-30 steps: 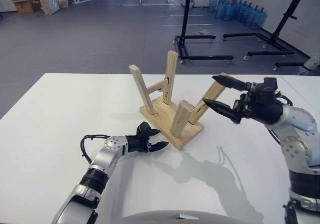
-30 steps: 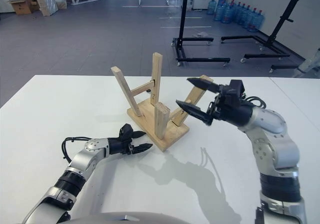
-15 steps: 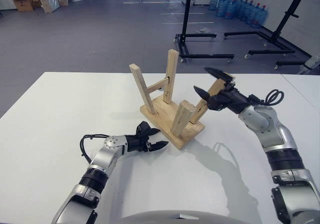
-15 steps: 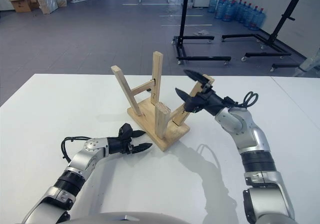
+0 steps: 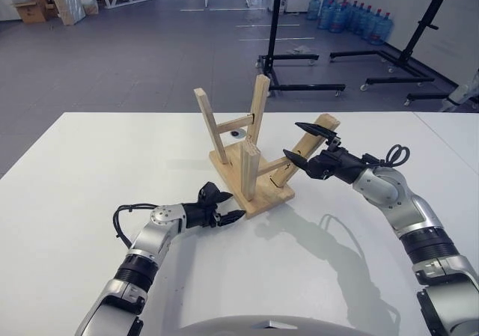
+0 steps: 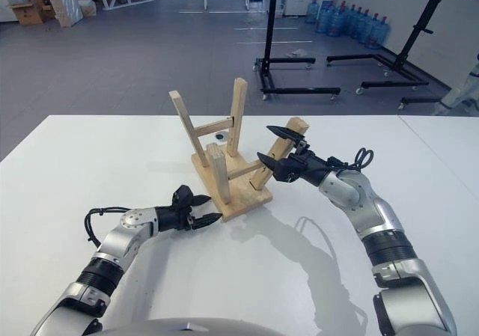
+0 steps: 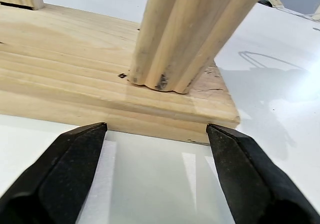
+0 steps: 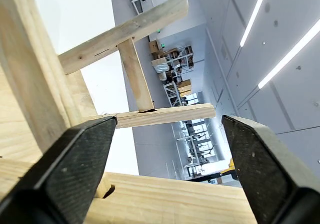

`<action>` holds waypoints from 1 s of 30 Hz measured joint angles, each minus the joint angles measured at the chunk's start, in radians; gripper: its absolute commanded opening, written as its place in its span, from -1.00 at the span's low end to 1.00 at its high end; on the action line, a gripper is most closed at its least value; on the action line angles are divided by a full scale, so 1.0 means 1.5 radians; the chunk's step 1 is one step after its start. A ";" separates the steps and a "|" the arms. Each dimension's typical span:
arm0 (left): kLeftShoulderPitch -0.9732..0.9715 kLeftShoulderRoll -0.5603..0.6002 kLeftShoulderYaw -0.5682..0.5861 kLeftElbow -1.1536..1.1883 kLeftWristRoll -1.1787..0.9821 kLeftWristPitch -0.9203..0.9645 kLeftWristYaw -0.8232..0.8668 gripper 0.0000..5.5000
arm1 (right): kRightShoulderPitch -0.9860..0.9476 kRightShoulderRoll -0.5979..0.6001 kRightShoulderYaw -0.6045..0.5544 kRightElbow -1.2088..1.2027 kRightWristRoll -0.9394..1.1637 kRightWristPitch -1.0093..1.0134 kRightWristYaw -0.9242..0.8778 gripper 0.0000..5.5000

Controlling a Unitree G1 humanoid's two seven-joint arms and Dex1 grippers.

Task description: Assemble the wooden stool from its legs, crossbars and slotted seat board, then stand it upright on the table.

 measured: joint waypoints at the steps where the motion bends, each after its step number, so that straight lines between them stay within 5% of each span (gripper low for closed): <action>1: 0.001 0.002 0.007 -0.004 -0.002 -0.001 0.001 0.33 | 0.000 -0.002 -0.003 0.000 0.001 -0.021 -0.007 0.42; 5: 0.020 0.038 0.042 -0.065 -0.009 0.009 0.005 0.33 | -0.008 0.009 -0.046 -0.053 0.151 -0.055 -0.016 0.42; 10: 0.039 0.100 0.081 -0.240 -0.037 0.045 -0.001 0.33 | -0.067 0.026 -0.148 -0.123 0.386 0.079 -0.015 0.42; 18: 0.034 0.103 0.075 -0.421 -0.083 0.095 0.007 0.33 | -0.060 0.043 -0.299 0.010 0.537 0.234 0.001 0.42; 30: -0.052 0.087 0.052 -0.448 -0.112 0.151 0.030 0.33 | -0.016 0.129 -0.232 0.034 0.521 0.315 0.124 0.42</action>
